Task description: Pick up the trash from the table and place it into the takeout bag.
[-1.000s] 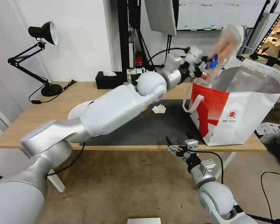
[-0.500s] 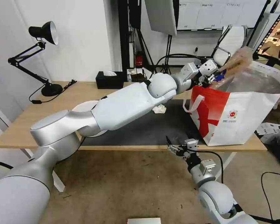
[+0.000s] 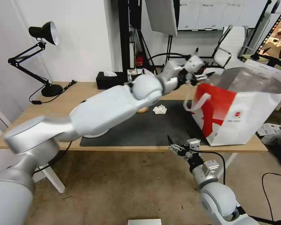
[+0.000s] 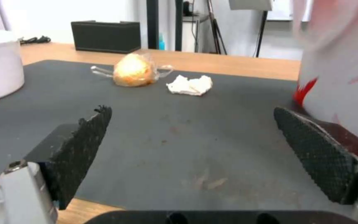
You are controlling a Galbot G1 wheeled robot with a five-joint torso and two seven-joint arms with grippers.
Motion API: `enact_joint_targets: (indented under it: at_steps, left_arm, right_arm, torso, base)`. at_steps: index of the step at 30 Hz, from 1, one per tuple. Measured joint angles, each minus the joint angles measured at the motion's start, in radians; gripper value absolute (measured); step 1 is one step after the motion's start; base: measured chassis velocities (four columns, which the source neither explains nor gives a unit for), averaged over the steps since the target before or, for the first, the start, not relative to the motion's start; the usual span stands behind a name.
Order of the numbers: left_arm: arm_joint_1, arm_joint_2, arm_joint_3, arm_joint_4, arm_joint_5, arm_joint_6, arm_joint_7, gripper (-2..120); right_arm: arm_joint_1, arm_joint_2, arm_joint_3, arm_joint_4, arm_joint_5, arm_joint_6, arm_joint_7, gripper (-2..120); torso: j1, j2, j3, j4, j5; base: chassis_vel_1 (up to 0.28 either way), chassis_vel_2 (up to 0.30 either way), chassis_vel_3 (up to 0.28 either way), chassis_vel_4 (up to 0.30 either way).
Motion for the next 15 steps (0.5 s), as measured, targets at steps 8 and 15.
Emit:
enact_joint_targets:
  at_steps: [8, 15]
  left_arm:
    - [0.337, 0.270, -0.160, -0.185, 0.122, -0.093, -0.040, 99]
    - [0.938, 0.355, -0.602, -0.379, 0.327, -0.133, -0.001, 100]
  right_arm:
    - [0.007, -0.001, 0.002, 0.007, 0.000, 0.035, -0.009, 100]
    - [-0.025, -0.014, 0.011, 0.061, -0.027, 0.074, -0.009, 100]
  torso:
    - [0.000, 0.000, 0.000, 0.0006, -0.0007]
    - [0.000, 0.000, 0.000, -0.0002, 0.0007]
  base:
    - [0.000, 0.000, 0.000, 0.000]
    - [0.000, 0.000, 0.000, 0.000]
